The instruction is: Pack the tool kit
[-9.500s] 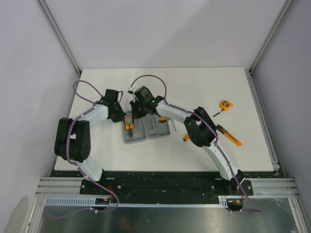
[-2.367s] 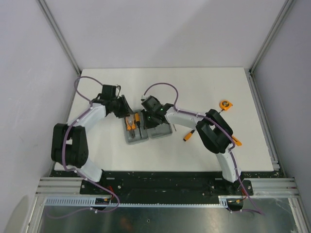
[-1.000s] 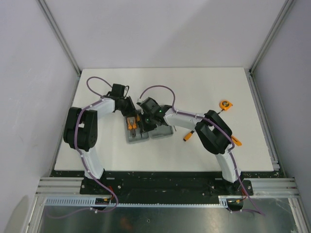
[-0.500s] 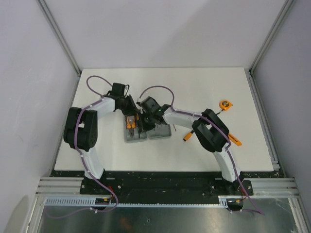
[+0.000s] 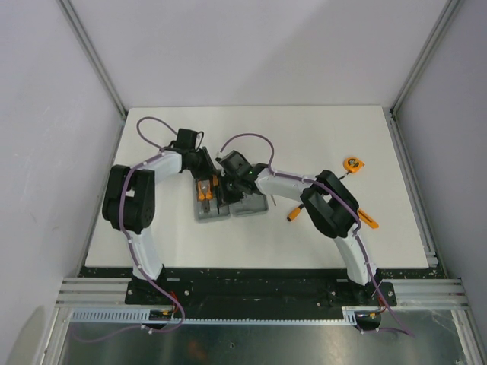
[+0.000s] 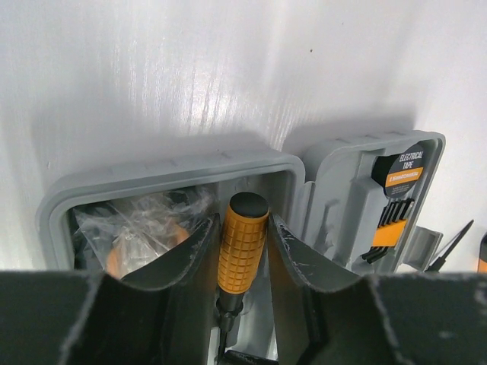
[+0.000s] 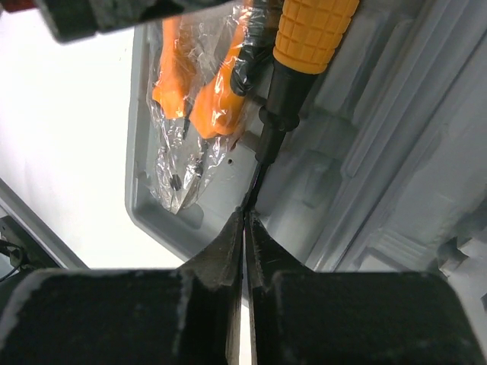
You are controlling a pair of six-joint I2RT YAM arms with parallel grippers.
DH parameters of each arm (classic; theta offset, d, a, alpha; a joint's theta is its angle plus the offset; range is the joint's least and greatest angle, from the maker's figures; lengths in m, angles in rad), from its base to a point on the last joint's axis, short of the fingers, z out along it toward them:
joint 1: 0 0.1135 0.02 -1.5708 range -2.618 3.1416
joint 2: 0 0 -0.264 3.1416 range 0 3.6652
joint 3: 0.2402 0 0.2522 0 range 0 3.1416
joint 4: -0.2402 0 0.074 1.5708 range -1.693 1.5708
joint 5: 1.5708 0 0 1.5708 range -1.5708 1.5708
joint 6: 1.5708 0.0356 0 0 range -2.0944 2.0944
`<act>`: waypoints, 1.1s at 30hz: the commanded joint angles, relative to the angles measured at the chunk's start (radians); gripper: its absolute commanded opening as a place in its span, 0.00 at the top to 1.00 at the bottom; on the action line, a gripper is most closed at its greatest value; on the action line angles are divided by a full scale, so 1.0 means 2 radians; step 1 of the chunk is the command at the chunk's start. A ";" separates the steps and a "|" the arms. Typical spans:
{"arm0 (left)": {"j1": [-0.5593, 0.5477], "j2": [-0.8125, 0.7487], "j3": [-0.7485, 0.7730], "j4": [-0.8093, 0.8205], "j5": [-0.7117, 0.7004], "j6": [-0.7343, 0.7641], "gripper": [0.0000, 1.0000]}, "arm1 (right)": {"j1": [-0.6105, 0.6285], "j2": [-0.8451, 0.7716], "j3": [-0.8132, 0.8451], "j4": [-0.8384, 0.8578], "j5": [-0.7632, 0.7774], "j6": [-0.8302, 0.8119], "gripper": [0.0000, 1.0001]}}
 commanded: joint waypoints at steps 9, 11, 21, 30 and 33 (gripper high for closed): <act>-0.002 0.001 0.022 -0.008 -0.033 0.006 0.56 | -0.010 -0.014 0.024 0.002 0.038 0.018 0.79; -0.002 -0.006 0.019 -0.008 -0.033 0.006 0.52 | -0.011 -0.016 0.026 0.003 0.045 0.020 0.78; -0.002 -0.054 0.005 -0.015 -0.062 0.003 0.40 | -0.013 -0.030 0.025 0.030 0.046 0.017 0.92; -0.003 -0.082 -0.004 -0.022 -0.096 -0.003 0.57 | -0.012 -0.036 0.016 0.037 0.046 0.013 0.92; -0.003 -0.076 -0.006 -0.022 -0.080 -0.005 0.64 | -0.008 -0.038 0.014 0.037 0.045 0.004 0.92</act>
